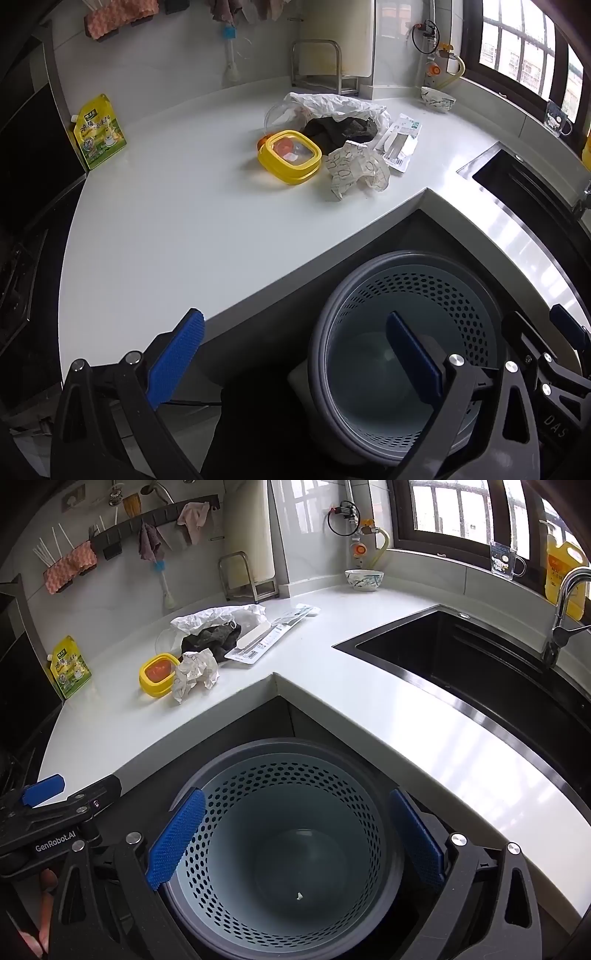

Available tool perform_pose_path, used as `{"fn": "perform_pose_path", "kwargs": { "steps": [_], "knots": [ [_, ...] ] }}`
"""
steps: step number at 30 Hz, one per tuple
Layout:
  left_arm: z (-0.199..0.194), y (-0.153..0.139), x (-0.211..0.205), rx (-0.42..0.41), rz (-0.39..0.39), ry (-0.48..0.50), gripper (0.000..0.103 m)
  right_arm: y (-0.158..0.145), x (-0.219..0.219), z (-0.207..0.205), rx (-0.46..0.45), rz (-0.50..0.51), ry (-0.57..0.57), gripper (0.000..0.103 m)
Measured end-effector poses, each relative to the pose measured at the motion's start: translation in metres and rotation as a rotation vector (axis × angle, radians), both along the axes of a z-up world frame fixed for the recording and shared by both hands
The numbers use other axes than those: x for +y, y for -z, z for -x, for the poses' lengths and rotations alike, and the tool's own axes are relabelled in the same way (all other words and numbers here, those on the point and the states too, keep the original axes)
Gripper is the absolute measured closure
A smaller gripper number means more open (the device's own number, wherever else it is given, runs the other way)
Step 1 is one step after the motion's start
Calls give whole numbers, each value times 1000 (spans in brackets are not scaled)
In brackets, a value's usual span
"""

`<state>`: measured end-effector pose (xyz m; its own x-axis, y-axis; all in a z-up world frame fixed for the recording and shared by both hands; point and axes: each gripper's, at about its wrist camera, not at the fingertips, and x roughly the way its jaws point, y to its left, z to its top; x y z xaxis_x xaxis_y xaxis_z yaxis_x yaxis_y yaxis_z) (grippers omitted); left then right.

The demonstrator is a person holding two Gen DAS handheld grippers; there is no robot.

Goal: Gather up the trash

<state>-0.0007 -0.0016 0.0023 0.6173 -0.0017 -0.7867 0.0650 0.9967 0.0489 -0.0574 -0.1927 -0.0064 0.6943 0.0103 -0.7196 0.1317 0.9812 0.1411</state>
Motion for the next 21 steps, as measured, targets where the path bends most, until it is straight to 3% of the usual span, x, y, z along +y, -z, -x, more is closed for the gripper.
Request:
{"fn": "perform_pose_path", "kwargs": {
  "steps": [21],
  "knots": [
    [-2,0,2,-5,-2,-8,6,0,2,-2,-3,-6,-11,8]
  ]
}}
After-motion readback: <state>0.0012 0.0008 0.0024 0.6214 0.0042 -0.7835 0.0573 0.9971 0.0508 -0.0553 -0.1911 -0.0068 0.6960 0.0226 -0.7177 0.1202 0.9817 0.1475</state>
